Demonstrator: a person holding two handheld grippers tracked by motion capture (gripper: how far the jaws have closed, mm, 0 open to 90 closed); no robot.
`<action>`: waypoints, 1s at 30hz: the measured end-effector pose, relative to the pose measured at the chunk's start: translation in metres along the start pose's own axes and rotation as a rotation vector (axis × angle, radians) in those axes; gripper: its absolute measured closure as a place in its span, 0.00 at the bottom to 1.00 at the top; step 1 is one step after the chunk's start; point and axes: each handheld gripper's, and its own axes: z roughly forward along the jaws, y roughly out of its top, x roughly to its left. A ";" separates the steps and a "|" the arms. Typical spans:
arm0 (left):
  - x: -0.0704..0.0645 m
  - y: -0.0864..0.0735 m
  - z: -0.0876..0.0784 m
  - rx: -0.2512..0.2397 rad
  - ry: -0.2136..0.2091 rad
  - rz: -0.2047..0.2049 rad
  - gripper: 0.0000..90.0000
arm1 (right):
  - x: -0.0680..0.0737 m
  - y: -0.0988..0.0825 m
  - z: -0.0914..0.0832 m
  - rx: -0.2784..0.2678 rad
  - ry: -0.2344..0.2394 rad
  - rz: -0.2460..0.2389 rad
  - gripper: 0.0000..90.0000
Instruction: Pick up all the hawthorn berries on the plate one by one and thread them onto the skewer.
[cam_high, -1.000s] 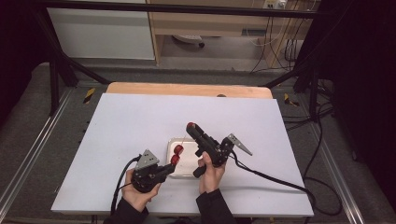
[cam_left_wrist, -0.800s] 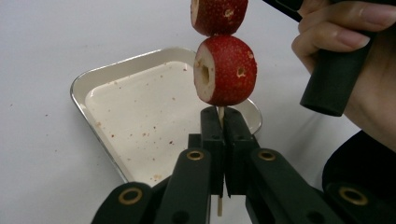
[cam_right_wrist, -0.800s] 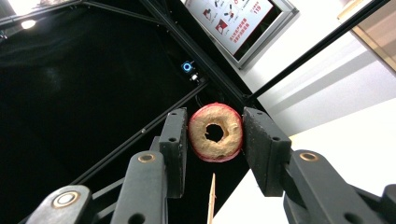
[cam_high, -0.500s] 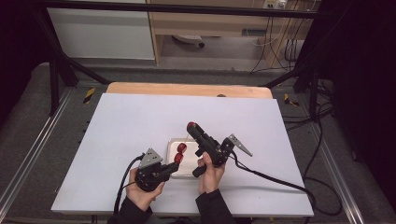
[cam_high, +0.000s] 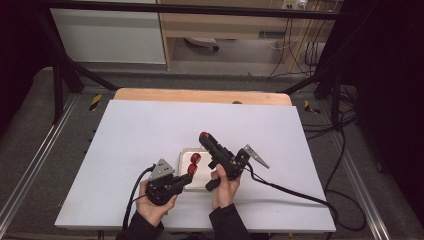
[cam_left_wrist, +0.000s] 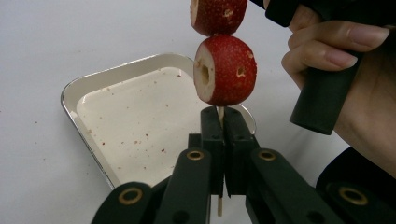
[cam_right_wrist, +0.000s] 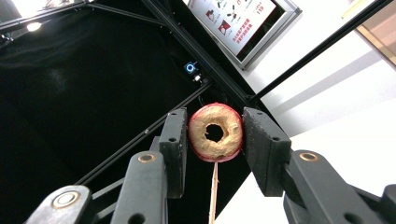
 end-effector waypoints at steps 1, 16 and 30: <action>0.000 0.000 0.000 0.000 0.000 0.000 0.98 | 0.000 0.000 0.000 -0.001 0.001 0.001 0.69; 0.001 0.004 0.003 -0.027 -0.005 -0.034 0.98 | 0.001 -0.007 -0.003 0.020 0.004 0.003 0.69; 0.003 0.005 0.006 -0.052 -0.010 -0.023 0.98 | 0.004 -0.006 -0.005 0.033 -0.003 -0.008 0.69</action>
